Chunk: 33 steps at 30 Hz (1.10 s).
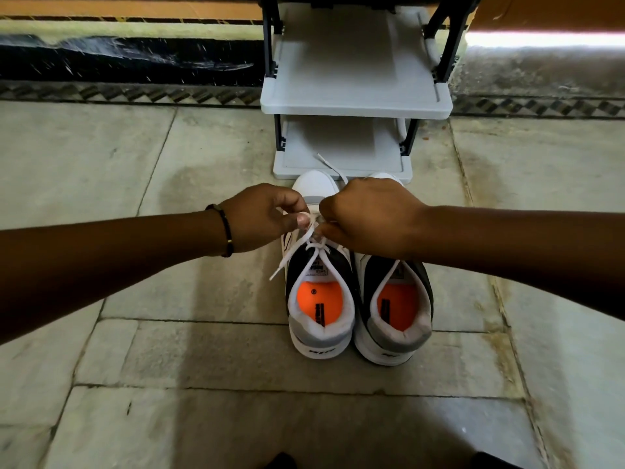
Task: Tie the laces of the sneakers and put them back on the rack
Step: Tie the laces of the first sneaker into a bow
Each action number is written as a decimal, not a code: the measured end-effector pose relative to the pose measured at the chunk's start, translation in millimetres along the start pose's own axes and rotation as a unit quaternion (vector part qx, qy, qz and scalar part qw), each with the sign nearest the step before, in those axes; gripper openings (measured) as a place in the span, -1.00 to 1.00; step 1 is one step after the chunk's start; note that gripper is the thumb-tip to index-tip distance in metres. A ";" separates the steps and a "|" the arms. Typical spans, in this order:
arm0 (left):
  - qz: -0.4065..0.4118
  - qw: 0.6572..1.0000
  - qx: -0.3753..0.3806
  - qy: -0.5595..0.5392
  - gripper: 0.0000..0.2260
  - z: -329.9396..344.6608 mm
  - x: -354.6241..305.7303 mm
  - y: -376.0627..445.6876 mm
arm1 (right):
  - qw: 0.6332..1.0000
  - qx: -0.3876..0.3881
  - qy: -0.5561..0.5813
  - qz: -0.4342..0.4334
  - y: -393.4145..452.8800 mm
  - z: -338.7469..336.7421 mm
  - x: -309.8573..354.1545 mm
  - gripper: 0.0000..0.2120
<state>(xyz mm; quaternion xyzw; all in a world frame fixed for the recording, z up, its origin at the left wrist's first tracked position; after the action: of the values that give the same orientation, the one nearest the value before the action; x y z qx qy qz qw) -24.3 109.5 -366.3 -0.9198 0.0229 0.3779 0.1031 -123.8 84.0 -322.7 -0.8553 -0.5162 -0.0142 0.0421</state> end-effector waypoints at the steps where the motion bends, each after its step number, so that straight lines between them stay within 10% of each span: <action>1: 0.016 0.999 -0.014 0.038 -0.90 -5.1 -2.1 -0.6 | 1.000 -0.003 -0.015 -0.018 -0.8 -0.3 0.9 -0.71; 11: -0.028 0.973 -0.034 0.226 -0.92 -23.1 19.8 -5.5 | 0.987 0.130 -0.059 -0.069 -27.8 19.8 3.6 -0.71; 33: -0.042 0.981 -0.039 0.184 -0.87 -17.9 54.8 6.5 | 0.980 0.174 -0.057 -0.075 -26.3 4.8 6.7 -0.80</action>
<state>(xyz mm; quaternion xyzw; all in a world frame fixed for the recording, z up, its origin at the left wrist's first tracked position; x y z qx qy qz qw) 26.3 101.4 -393.4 -0.9771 -0.0118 0.1979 0.0766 -144.0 102.5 -325.5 -0.7933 -0.5750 0.1211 0.1594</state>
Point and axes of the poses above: each hand's wrist, its own y-axis towards the middle knuckle, its own z-axis out of the palm, x = y × z, the point moved 7 cm from there along y, towards the middle knuckle, and after that the axes turned 7 degrees about z, right-handed, at the moved point
